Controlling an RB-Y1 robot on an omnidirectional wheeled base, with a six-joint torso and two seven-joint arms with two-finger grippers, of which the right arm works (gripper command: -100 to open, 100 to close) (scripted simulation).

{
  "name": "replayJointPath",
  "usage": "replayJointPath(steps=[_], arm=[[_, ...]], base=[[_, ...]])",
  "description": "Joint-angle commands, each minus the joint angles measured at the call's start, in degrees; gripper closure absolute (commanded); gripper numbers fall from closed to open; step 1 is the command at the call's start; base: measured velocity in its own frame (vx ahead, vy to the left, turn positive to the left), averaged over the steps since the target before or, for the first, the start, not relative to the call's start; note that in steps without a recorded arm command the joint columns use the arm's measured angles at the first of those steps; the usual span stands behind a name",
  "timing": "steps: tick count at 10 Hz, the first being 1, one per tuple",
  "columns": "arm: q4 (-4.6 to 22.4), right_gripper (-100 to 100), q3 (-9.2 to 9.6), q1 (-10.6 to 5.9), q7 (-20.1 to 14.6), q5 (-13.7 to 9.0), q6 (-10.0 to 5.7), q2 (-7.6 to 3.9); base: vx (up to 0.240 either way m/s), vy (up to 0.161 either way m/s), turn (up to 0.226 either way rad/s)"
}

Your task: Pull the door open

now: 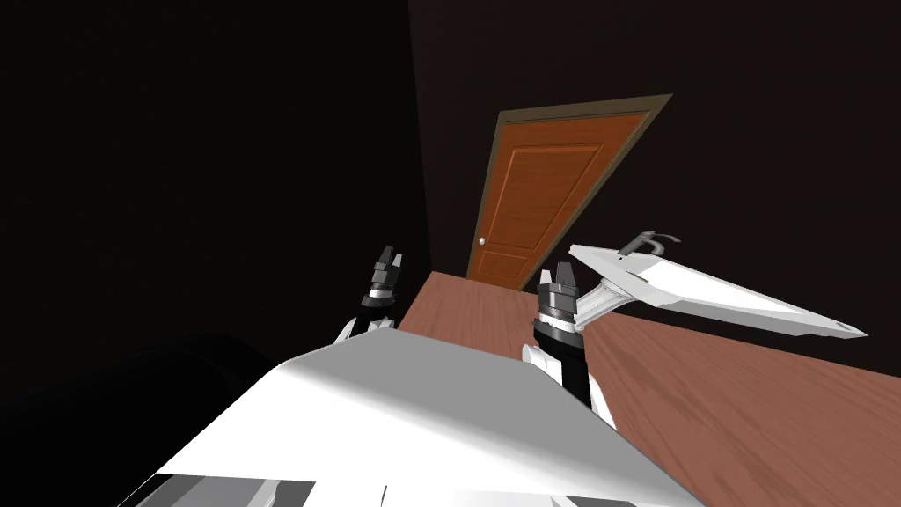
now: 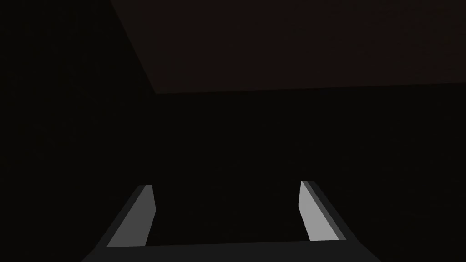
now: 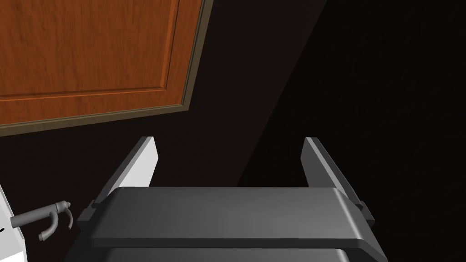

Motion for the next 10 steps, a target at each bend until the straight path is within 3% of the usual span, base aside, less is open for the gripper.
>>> replayJointPath(steps=[1,10], arm=[[2.1,-100,-0.94,-0.72,2.0,0.2,-0.43,-0.62],[11.9,-100,-5.31,-4.07,11.4,1.1,-2.42,-2.6]], base=[[0.093,-0.004,0.085],[0.125,-0.007,0.068]])
